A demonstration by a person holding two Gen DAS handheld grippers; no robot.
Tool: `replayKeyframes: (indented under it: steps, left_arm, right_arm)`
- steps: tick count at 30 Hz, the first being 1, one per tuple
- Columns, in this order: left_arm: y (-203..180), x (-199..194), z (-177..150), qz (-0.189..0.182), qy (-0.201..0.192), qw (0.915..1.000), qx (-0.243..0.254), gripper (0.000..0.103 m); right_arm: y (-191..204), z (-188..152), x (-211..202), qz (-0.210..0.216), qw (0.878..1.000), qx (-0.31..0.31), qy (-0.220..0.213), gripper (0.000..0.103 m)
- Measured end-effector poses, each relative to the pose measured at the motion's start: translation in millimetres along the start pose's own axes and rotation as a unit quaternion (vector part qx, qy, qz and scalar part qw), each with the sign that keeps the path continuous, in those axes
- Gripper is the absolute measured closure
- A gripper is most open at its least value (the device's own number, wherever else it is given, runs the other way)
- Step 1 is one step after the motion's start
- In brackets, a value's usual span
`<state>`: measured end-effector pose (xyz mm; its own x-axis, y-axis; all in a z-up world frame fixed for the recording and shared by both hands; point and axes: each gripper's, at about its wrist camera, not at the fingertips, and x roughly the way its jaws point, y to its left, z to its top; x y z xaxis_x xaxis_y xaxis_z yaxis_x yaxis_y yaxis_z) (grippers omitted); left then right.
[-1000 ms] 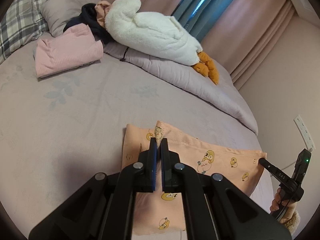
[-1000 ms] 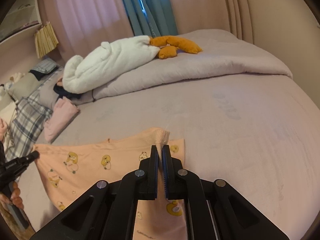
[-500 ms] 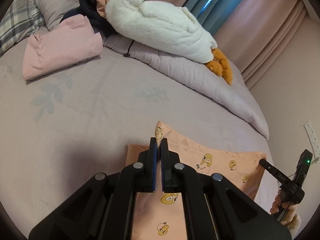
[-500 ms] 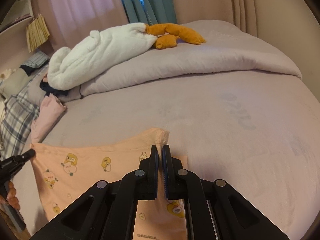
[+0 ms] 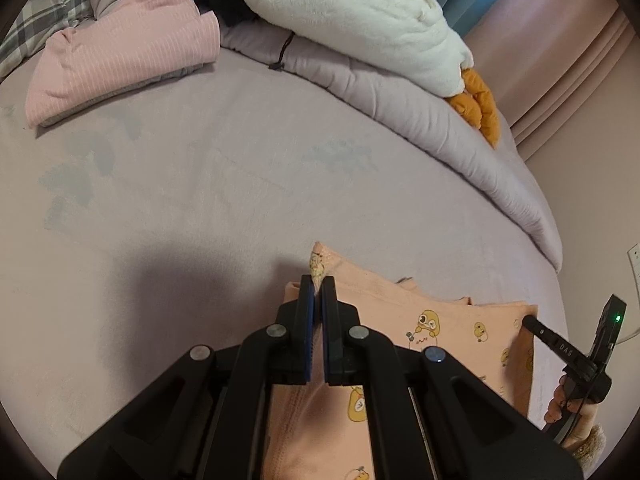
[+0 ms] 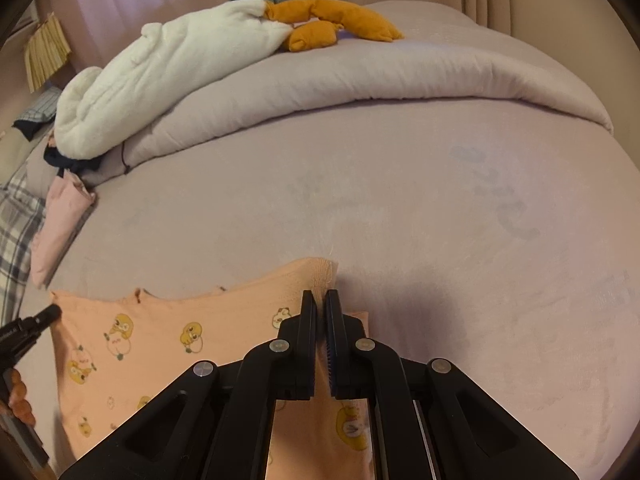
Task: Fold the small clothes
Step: 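Lift the held folded edge with both tools and fold it over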
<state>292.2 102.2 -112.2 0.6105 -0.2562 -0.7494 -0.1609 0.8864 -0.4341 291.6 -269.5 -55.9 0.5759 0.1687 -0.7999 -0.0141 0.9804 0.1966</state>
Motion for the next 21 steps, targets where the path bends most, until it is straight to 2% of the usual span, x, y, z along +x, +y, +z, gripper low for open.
replayKeyframes:
  steps: [14, 21]
  left_arm:
    - [16.3, 29.6, -5.9, 0.039, 0.044, 0.9983, -0.008, 0.100]
    - [17.6, 35.7, -8.3, 0.046, 0.046, 0.9979, -0.002, 0.099]
  right_arm:
    - [-4.7, -5.5, 36.0, -0.027, 0.999, 0.002, 0.041, 0.097]
    - [-2.5, -6.0, 41.6, -0.032, 0.999, 0.001, 0.043, 0.097]
